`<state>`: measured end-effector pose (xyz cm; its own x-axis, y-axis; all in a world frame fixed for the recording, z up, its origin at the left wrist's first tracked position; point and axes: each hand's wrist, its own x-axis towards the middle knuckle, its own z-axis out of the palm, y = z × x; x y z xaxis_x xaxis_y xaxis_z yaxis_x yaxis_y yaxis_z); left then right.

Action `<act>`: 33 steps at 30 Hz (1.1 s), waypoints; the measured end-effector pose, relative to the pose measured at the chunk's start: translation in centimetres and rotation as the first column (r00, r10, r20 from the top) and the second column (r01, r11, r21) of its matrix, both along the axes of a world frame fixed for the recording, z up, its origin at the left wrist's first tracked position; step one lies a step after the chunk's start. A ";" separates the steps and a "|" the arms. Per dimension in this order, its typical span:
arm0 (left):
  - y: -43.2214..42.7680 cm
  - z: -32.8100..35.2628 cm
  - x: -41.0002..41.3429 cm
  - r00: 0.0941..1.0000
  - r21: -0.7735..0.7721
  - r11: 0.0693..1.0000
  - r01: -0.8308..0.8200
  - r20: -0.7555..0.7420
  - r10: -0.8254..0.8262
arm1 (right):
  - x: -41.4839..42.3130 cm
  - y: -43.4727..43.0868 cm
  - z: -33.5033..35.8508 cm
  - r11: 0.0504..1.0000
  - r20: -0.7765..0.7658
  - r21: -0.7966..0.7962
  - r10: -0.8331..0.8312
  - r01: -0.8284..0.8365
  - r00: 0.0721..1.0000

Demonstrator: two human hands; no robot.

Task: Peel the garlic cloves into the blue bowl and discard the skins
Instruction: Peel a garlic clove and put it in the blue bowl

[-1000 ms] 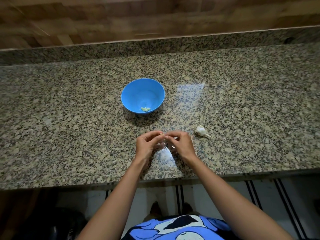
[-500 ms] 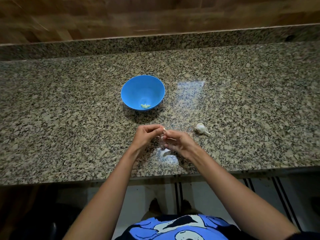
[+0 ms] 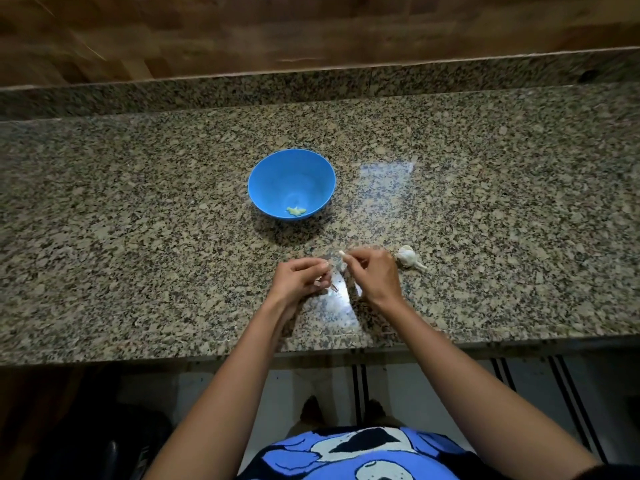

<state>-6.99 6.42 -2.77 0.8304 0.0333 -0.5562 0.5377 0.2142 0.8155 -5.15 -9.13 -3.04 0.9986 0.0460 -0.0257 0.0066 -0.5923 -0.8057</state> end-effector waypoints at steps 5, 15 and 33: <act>-0.6 0.4 -0.4 0.987 -0.240 0.960 -0.144 -0.099 0.123 | -1.4 -0.3 -0.6 0.995 0.085 -0.076 0.073 -0.066 0.994; -2.1 0.4 -0.1 0.981 0.374 0.925 0.064 0.145 -0.127 | -2.4 -0.2 -0.8 0.956 0.238 -0.287 0.135 -0.063 0.962; -1.8 0.1 0.0 0.874 0.611 0.791 0.009 0.380 -0.303 | -1.7 0.2 0.6 0.998 -0.019 0.052 0.041 -0.040 0.999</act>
